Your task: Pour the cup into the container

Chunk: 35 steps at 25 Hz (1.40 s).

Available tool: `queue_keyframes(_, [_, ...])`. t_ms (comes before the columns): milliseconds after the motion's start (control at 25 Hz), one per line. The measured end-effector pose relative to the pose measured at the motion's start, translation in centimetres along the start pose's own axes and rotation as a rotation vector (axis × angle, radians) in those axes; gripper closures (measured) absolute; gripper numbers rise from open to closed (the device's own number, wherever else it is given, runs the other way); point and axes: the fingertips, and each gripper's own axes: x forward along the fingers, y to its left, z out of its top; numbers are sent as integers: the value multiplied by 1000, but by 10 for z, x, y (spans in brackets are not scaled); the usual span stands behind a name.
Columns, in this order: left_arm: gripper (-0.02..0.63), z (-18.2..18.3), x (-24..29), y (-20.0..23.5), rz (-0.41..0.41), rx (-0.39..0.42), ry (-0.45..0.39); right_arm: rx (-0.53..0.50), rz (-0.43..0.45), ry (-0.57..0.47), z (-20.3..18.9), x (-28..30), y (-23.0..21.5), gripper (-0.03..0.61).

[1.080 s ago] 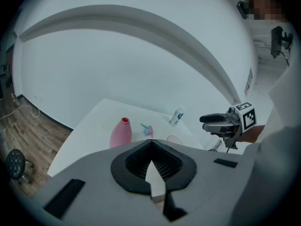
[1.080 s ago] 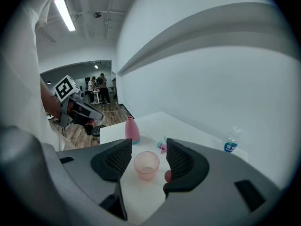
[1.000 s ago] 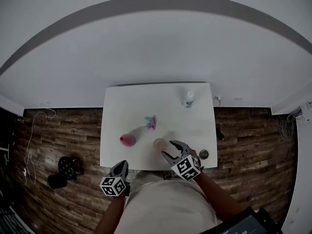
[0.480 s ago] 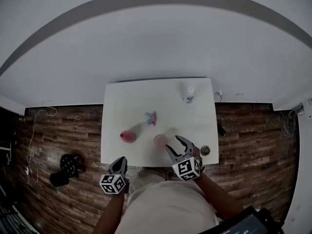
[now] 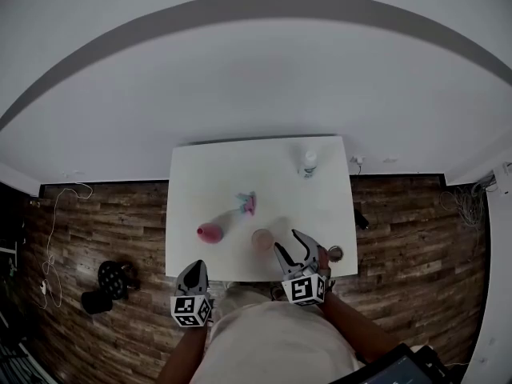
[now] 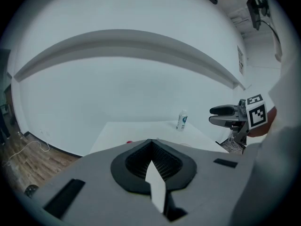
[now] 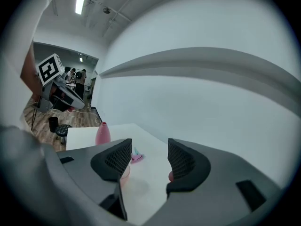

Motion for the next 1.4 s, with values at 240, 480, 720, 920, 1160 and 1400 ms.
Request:
queue_keyframes(240, [604, 11, 15, 4, -7, -54, -20, 14, 14, -5, 10, 8, 0, 341])
queue_keyframes(480, [604, 16, 23, 13, -46, -81, -13, 16, -16, 18, 16, 19, 0, 341])
queue_keyframes(720, [604, 17, 22, 29, -111, -87, 3, 25, -66, 50, 18, 29, 5, 341])
queue_keyframes(920, [604, 20, 17, 37, -194, -62, 36, 46, -90, 59, 39, 40, 7, 341])
queue_keyframes(1160, [604, 28, 22, 52, -269, -22, 41, 51, -117, 67, 54, 54, 24, 341])
queue_keyframes(1400, [604, 29, 21, 66, -330, 8, 61, 85, -160, 94, 56, 54, 37, 341])
